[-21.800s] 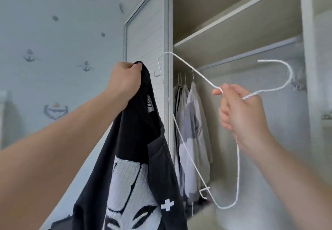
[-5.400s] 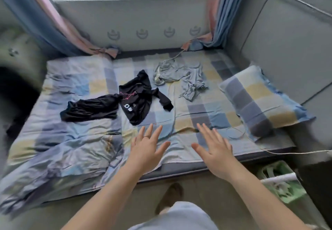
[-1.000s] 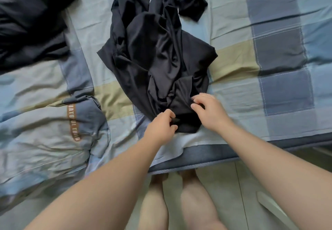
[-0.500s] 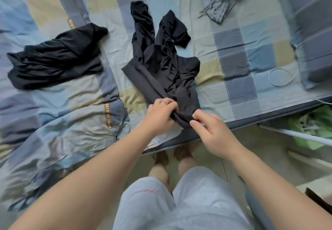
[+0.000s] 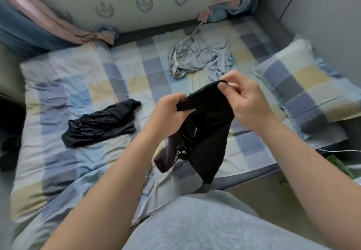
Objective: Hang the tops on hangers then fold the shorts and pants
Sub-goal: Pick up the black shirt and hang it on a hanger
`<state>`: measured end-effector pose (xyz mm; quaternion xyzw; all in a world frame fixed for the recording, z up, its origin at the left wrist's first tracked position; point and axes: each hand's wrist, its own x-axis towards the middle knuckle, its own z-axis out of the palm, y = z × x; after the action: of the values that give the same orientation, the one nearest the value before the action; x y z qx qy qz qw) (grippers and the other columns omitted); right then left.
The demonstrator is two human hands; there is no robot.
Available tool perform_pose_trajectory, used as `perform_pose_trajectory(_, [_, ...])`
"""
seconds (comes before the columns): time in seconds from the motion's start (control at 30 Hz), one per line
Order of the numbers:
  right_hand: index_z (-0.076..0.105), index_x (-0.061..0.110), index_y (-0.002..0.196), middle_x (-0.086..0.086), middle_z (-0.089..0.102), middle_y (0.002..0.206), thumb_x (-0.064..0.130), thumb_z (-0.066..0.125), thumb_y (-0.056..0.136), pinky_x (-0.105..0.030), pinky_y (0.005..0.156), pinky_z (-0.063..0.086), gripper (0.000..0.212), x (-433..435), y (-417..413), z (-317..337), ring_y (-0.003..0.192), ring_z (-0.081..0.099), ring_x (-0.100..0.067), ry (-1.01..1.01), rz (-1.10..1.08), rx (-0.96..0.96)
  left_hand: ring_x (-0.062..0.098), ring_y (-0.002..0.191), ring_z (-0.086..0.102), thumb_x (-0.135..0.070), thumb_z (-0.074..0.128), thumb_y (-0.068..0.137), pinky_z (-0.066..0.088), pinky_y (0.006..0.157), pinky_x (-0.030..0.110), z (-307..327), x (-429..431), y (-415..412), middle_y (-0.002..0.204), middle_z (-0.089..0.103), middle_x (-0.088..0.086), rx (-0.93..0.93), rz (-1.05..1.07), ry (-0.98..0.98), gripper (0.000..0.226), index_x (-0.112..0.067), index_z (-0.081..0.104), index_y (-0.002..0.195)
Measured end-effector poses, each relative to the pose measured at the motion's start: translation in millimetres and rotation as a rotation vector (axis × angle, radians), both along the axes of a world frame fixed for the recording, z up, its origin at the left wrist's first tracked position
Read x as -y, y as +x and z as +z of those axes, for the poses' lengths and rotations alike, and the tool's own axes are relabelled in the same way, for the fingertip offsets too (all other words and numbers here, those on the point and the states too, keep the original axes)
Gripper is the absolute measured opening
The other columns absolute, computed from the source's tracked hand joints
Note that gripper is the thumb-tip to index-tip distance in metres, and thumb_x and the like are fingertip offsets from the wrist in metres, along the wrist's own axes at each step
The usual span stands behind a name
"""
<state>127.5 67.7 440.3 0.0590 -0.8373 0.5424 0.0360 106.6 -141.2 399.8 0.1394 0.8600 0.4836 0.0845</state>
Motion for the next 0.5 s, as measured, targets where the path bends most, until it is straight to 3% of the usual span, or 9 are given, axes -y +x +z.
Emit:
perform_pose_trajectory(0.03, [0.055, 0.016, 0.087, -0.033, 0.044, 0.068, 0.022, 0.055, 0.101, -0.052, 0.049, 0.032, 0.015, 3, -6, 12, 0.057, 0.036, -0.047, -0.023, -0.003, -0.028, 0.019, 0.062, 0.045, -0.018, 0.073, 0.09, 0.034, 0.061, 0.032, 13, 2, -3, 0.066, 0.055, 0.01, -0.03, 0.019, 0.033, 0.027, -0.003, 0.057, 0.075])
perform_pose_trajectory(0.1, [0.058, 0.016, 0.085, -0.035, 0.042, 0.068, 0.024, 0.058, 0.099, -0.053, 0.047, 0.032, 0.016, 10, -18, 35, 0.055, 0.034, -0.049, -0.07, -0.019, -0.087, 0.007, 0.06, 0.046, -0.018, 0.076, 0.087, 0.035, 0.059, 0.024, 38, 7, -7, 0.063, 0.052, -0.014, -0.099, 0.046, 0.096, 0.029, -0.023, 0.053, 0.069])
perform_pose_trajectory(0.17, [0.06, 0.013, 0.084, -0.038, 0.043, 0.069, 0.026, 0.063, 0.096, -0.056, 0.05, 0.036, 0.018, 15, -27, 55, 0.056, 0.037, -0.05, -0.136, -0.038, -0.128, 0.003, 0.057, 0.043, -0.022, 0.076, 0.087, 0.034, 0.056, 0.019, 61, 11, -10, 0.064, 0.047, -0.015, -0.15, 0.07, 0.108, 0.039, -0.03, 0.042, 0.07])
perform_pose_trajectory(0.27, [0.061, 0.01, 0.083, -0.038, 0.042, 0.07, 0.032, 0.07, 0.091, -0.057, 0.056, 0.039, 0.025, 23, -35, 82, 0.059, 0.038, -0.041, -0.201, -0.043, -0.15, 0.008, 0.055, 0.042, -0.021, 0.073, 0.089, 0.034, 0.054, 0.023, 89, 16, -13, 0.063, 0.046, -0.01, -0.185, 0.107, 0.22, 0.035, -0.025, 0.041, 0.075])
perform_pose_trajectory(0.4, [0.066, 0.024, 0.094, -0.018, 0.059, 0.08, 0.04, 0.079, 0.078, -0.044, 0.063, 0.05, 0.026, 30, -31, 96, 0.067, 0.055, -0.032, -0.242, 0.144, -0.114, 0.006, 0.057, 0.039, -0.017, 0.067, 0.091, 0.034, 0.055, 0.022, 123, 23, -10, 0.059, 0.043, -0.016, -0.242, 0.18, 0.37, 0.03, -0.021, 0.043, 0.074])
perform_pose_trajectory(0.5, [0.07, 0.04, 0.102, 0.008, 0.074, 0.097, 0.036, 0.082, 0.075, -0.025, 0.07, 0.058, 0.03, 39, -21, 80, 0.087, 0.072, -0.014, -0.112, 0.376, 0.075, 0.01, 0.073, 0.05, -0.015, 0.061, 0.095, 0.042, 0.07, 0.029, 142, 32, -5, 0.074, 0.053, -0.004, -0.247, 0.196, 0.52, 0.014, -0.014, 0.056, 0.083])
